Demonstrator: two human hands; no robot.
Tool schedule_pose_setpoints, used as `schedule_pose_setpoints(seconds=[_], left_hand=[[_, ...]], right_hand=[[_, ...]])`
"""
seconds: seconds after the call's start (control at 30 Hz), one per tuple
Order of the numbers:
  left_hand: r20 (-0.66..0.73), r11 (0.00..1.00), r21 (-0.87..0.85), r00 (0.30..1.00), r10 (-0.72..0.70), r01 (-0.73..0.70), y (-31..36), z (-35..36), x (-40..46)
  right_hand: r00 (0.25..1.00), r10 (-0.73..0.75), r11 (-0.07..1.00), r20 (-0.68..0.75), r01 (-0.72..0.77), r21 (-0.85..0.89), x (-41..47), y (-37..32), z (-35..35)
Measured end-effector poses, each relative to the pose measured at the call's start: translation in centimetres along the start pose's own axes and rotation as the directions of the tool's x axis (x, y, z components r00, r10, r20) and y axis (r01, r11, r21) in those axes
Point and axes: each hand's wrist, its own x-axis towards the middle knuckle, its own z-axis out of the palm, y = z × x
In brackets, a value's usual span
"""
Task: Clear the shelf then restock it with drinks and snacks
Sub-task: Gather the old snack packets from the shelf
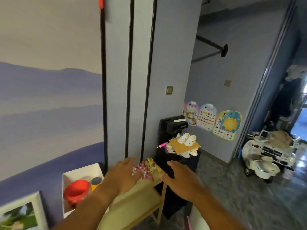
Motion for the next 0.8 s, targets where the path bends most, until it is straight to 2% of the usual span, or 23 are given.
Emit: schedule_pose_setpoints(seconds=[0.27,0.43,0.63,0.8], left_hand=[[0.035,0.996,0.013,0.996,-0.088,0.087,-1.5,4.6,15.9],[0.027,0.971,-0.033,0.972,-0.235,0.236,-3.2,9.7,25.0],[0.01,0.852,-0.205,0.872,-0.49,0.482,-6.1,18.4,33.4],[0.04,0.714,-0.224,0.738,-0.674,0.664,-11.0,27.2,39.3]], right_hand=[[0.99,-0.022,0.999,0.139,0.018,0.033,17.3,7.3,2.2],[0.969,-0.096,0.994,0.229,0.083,0.065,28.9,12.1,6.0],[0.916,-0.18,0.981,0.359,0.142,0.13,41.0,17.6,12.9],[0.919,-0.107,0.982,0.38,0.037,0.186,49.6,22.1,23.6]])
